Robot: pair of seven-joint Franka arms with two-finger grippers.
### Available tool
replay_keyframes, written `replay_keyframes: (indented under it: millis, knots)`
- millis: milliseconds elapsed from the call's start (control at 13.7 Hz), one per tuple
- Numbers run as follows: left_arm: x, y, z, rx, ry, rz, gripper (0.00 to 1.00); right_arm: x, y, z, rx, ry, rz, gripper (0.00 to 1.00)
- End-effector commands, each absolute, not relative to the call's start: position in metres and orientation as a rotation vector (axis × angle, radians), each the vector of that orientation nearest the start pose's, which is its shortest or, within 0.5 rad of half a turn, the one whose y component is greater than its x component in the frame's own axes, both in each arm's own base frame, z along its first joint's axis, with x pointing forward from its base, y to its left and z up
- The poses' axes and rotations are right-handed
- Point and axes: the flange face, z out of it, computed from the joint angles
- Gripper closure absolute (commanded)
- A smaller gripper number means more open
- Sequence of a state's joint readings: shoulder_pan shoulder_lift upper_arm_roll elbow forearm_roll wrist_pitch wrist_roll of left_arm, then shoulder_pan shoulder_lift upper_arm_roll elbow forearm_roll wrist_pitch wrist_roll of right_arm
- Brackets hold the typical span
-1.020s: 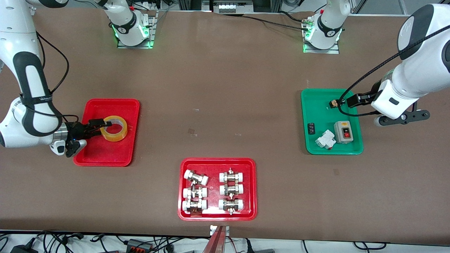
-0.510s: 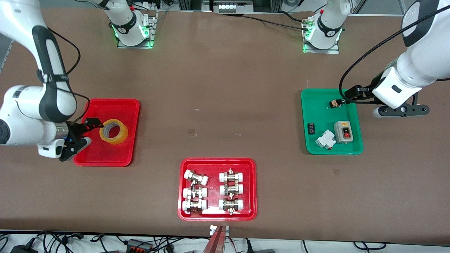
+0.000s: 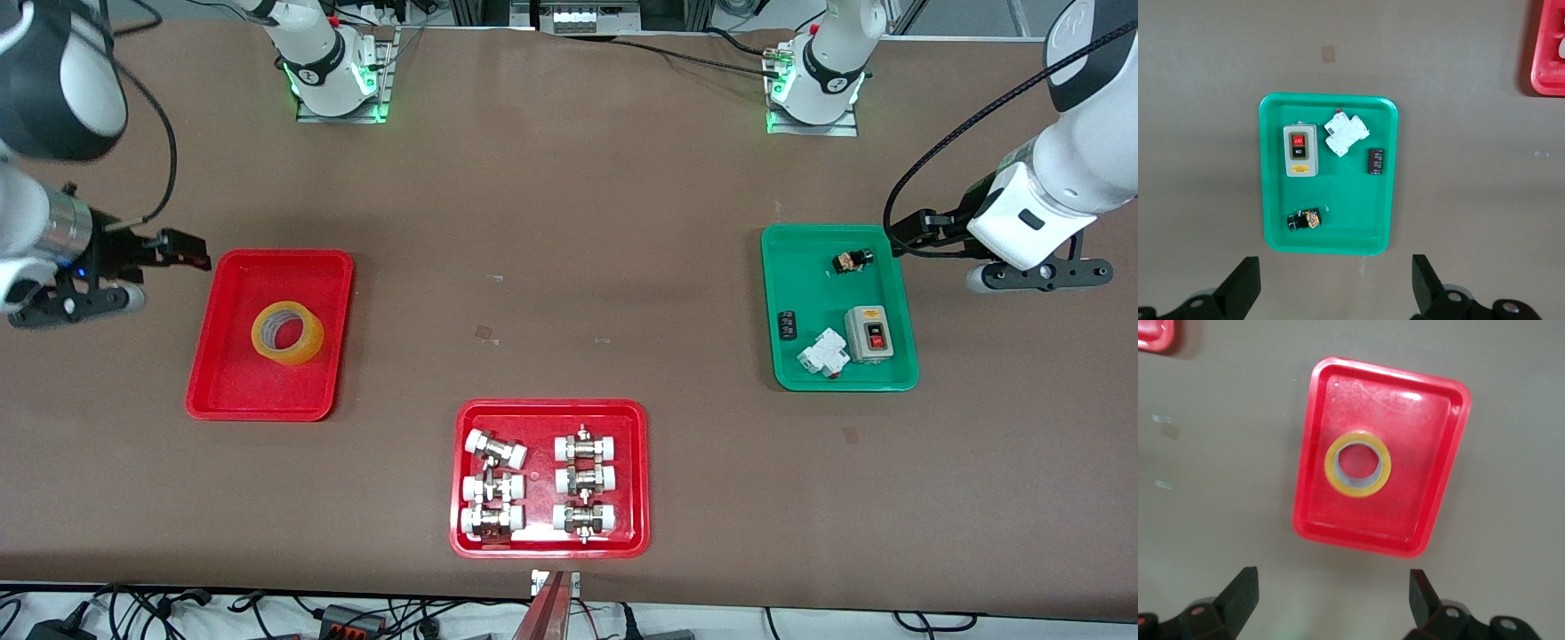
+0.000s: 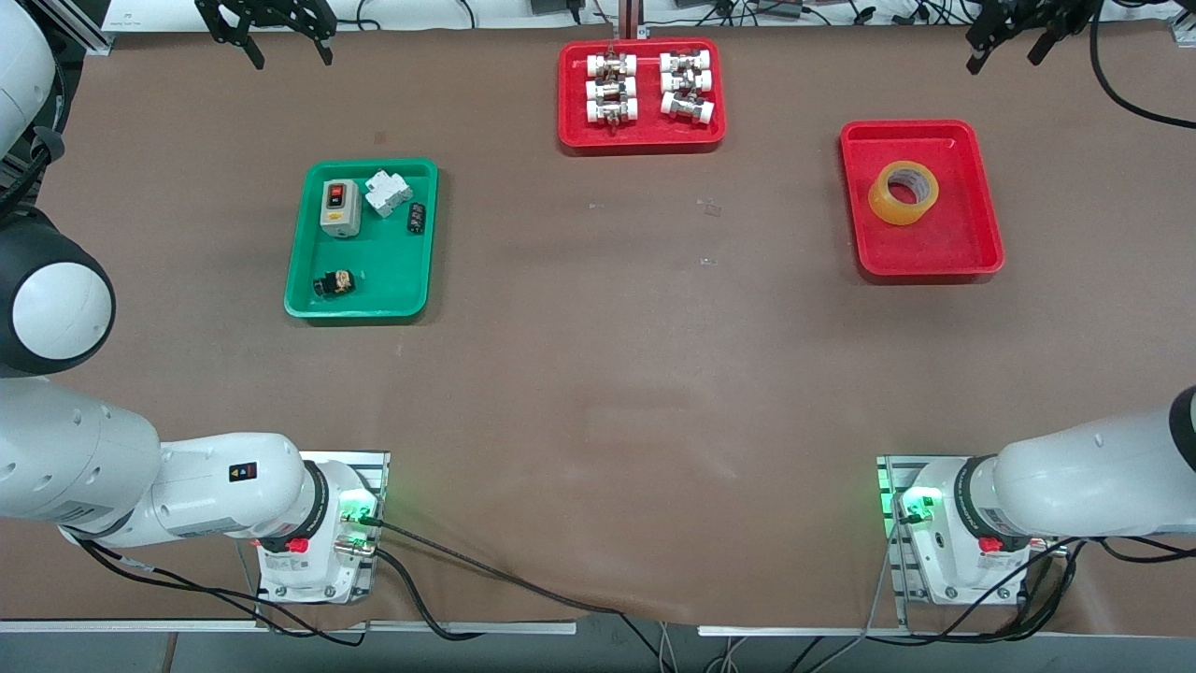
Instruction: Left arm passes tape to right arm into tray
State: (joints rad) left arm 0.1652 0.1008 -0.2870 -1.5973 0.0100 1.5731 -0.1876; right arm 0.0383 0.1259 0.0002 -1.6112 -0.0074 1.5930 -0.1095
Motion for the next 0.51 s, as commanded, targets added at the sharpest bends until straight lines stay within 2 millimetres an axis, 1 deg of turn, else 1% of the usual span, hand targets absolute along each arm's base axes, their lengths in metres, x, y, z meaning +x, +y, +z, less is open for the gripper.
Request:
replay_keyframes:
  millis: [0,73,146,364,437]
  knots:
    - [0.576,-0.060,0.564,-3.149,-0.072,0.197,0.00,0.554,0.041,0.577,-3.166,-0.167,0.172,0.00]
    - [0.576,-0.059,0.564,-3.149,-0.077,0.197,0.00,0.547,0.041,0.589,-3.166,-0.161,0.152,0.00]
    - [0.576,-0.061,0.564,-3.149,-0.072,0.194,0.00,0.545,0.039,0.595,-3.166,-0.156,0.145,0.00]
    - [0.576,-0.061,0.564,-3.152,-0.073,0.193,0.00,0.547,0.032,0.631,-3.169,-0.144,0.067,0.00]
    - [0.576,-0.060,0.564,-3.155,-0.075,0.193,0.00,0.549,0.033,0.636,-3.180,-0.145,0.052,0.00]
